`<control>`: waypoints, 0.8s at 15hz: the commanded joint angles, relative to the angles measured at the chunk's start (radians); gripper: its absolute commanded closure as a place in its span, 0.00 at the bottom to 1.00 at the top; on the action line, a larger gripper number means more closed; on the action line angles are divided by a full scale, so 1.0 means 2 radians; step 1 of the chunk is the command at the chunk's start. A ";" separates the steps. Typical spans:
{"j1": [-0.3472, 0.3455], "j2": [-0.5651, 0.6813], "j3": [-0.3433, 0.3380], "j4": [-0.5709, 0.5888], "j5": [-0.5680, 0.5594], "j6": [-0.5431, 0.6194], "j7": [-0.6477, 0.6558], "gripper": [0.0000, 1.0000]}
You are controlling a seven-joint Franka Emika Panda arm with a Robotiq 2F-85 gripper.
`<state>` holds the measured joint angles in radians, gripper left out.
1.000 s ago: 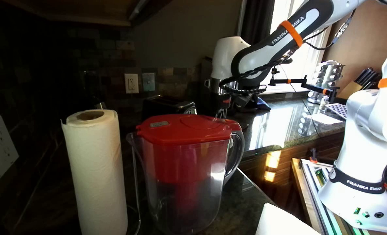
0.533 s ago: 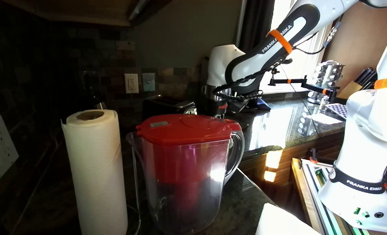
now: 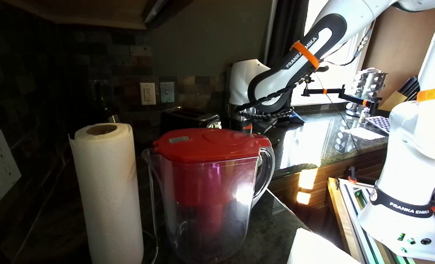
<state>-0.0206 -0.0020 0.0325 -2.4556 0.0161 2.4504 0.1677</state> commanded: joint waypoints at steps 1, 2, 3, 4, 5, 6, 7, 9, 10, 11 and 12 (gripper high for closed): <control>0.005 0.020 -0.005 0.012 0.000 0.006 0.019 0.00; 0.005 0.023 -0.005 0.014 0.001 0.008 0.021 0.00; 0.006 0.025 -0.005 0.015 0.002 0.008 0.023 0.00; 0.006 0.028 -0.006 0.017 0.001 0.009 0.025 0.00; 0.006 0.030 -0.006 0.018 0.000 0.009 0.028 0.00; 0.006 0.032 -0.006 0.019 0.000 0.009 0.029 0.00; 0.006 0.034 -0.007 0.020 -0.001 0.009 0.031 0.03; 0.006 0.037 -0.007 0.021 -0.002 0.009 0.034 0.27; 0.006 0.038 -0.008 0.022 -0.002 0.009 0.035 0.29; 0.006 0.039 -0.008 0.022 -0.003 0.010 0.037 0.36; 0.006 0.039 -0.009 0.023 -0.003 0.009 0.037 0.47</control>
<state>-0.0204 0.0582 0.0282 -2.4175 0.0167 2.4504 0.2159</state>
